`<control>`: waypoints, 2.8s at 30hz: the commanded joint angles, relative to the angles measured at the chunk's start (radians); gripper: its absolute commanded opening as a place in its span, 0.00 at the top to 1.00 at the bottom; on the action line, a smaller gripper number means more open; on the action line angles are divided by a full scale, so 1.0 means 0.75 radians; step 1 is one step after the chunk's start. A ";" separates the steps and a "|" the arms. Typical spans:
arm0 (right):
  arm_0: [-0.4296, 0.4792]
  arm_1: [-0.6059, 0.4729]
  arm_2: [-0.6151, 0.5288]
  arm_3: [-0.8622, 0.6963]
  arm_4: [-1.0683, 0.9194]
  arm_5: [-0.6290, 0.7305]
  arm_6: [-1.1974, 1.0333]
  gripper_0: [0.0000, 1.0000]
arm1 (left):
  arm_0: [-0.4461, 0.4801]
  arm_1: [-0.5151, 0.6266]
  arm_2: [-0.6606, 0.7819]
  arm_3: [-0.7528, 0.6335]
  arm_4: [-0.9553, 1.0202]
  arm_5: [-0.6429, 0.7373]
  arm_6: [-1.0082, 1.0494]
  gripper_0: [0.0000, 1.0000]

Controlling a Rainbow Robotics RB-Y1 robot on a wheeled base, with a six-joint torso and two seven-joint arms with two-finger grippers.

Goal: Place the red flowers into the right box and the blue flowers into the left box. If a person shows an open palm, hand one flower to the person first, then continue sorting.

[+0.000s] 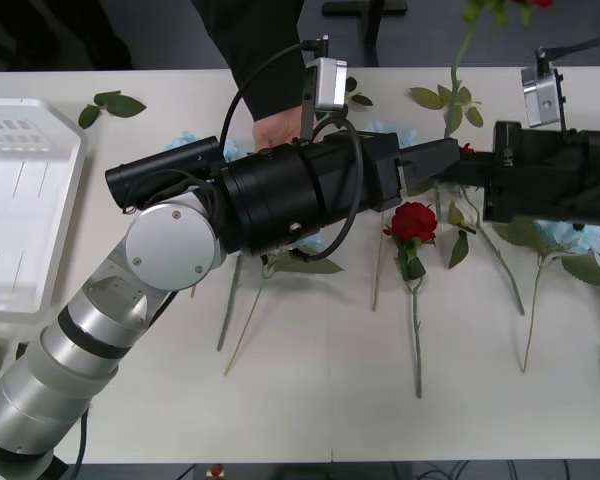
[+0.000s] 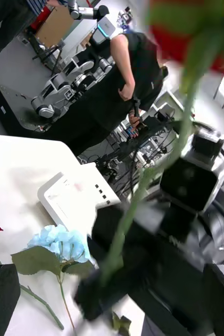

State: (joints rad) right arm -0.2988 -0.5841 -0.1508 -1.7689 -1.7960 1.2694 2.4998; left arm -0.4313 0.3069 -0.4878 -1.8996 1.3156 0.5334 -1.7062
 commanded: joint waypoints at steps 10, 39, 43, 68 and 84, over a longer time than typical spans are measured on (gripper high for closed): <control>-0.158 0.016 0.166 -0.053 0.212 -0.537 0.230 1.00 | -0.026 0.022 0.006 -0.026 0.013 0.001 -0.028 0.00; -0.266 0.012 0.252 0.033 0.237 -0.750 0.216 0.00 | -0.024 0.022 0.014 -0.026 0.029 0.001 -0.026 0.00; -0.266 0.012 0.252 0.033 0.229 -0.729 0.220 0.00 | -0.024 0.022 0.014 -0.024 0.031 0.001 -0.026 0.00; 0.032 -0.207 -0.053 -0.024 0.088 -0.064 0.013 0.00 | -0.020 0.041 0.016 -0.026 0.033 0.003 -0.026 0.00; 0.364 -0.356 -0.190 -0.255 0.488 0.197 -0.948 0.00 | 0.084 0.556 0.323 -0.057 0.224 0.508 0.117 0.00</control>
State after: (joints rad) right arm -0.0314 -0.8254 -0.2934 -1.9150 -1.4771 1.3967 1.9119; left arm -0.3997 0.6405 -0.2534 -1.9048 1.4890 0.8824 -1.7028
